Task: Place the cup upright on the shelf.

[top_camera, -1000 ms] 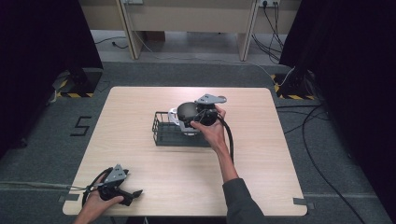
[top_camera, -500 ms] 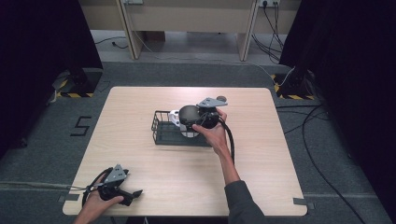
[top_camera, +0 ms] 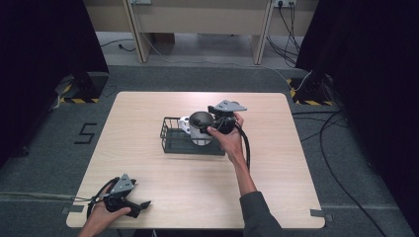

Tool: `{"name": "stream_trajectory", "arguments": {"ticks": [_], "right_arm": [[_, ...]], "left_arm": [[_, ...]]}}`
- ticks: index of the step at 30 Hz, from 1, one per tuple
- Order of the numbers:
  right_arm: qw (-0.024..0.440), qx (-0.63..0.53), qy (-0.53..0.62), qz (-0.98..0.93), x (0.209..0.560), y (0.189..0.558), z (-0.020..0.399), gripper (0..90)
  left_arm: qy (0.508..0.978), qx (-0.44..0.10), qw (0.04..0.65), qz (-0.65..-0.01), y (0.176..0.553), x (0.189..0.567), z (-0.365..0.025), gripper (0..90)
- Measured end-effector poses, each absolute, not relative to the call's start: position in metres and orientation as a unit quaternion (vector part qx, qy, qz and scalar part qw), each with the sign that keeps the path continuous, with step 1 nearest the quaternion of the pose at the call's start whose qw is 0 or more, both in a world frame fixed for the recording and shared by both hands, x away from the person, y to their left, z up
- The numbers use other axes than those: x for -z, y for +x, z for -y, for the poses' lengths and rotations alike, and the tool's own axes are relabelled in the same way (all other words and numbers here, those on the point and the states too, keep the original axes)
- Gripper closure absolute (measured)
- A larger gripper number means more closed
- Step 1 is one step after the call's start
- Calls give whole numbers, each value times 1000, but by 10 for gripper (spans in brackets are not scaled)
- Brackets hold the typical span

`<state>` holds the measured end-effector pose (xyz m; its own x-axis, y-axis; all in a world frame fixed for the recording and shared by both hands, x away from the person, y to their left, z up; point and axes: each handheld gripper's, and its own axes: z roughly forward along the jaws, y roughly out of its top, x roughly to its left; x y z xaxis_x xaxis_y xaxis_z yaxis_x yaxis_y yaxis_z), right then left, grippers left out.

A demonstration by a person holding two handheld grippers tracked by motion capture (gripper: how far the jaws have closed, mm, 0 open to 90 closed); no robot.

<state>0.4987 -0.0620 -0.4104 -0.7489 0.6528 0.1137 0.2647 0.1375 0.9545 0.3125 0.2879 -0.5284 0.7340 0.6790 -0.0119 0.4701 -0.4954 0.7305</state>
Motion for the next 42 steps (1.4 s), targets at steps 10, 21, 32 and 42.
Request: {"name": "stream_trajectory", "arguments": {"ticks": [10, 21, 32, 42], "right_arm": [[176, -584, 312, -728, 399, 483, 75, 149], [179, -581, 314, -729, 395, 463, 90, 150], [187, -579, 316, -728, 399, 442, 107, 150], [181, -583, 320, -724, 409, 428, 117, 151]], "left_arm": [[853, -140, 373, -337, 312, 528, -288, 0], [853, -141, 373, -336, 313, 529, -288, 0], [853, -141, 373, -336, 313, 529, -288, 0], [853, -141, 373, -336, 313, 529, -288, 0]]}}
